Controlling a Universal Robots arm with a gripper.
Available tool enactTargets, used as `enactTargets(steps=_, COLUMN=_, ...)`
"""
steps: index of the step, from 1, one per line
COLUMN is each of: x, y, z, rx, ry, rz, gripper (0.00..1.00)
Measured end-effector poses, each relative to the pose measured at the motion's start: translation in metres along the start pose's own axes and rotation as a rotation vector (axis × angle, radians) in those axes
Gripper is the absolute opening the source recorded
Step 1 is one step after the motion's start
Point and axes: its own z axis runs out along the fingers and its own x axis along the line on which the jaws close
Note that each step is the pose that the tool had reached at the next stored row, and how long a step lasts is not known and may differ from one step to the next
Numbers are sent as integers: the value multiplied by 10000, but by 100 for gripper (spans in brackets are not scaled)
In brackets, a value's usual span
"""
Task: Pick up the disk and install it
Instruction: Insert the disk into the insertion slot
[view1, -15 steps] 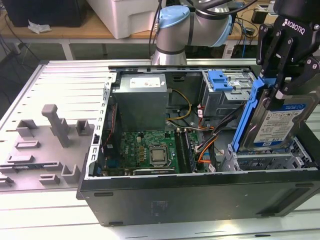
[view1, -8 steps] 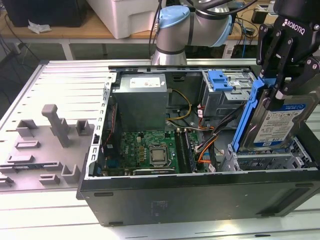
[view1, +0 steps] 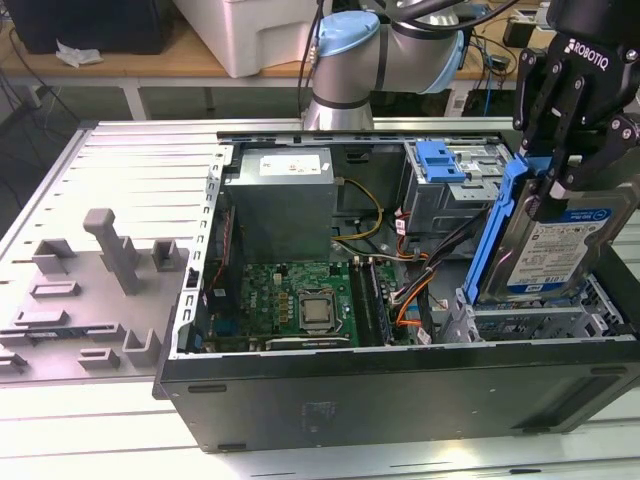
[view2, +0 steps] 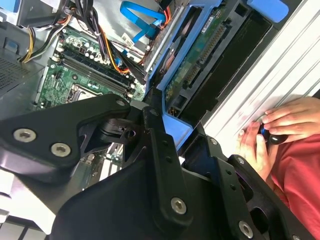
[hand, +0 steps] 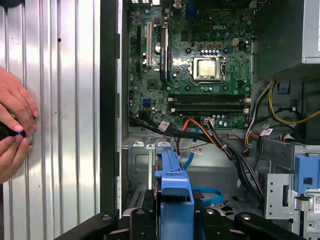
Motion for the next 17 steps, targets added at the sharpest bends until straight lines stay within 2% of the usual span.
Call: enactTargets(steps=17, x=1, y=-1, z=-13, rx=-7, ry=8, rz=22, gripper=37)
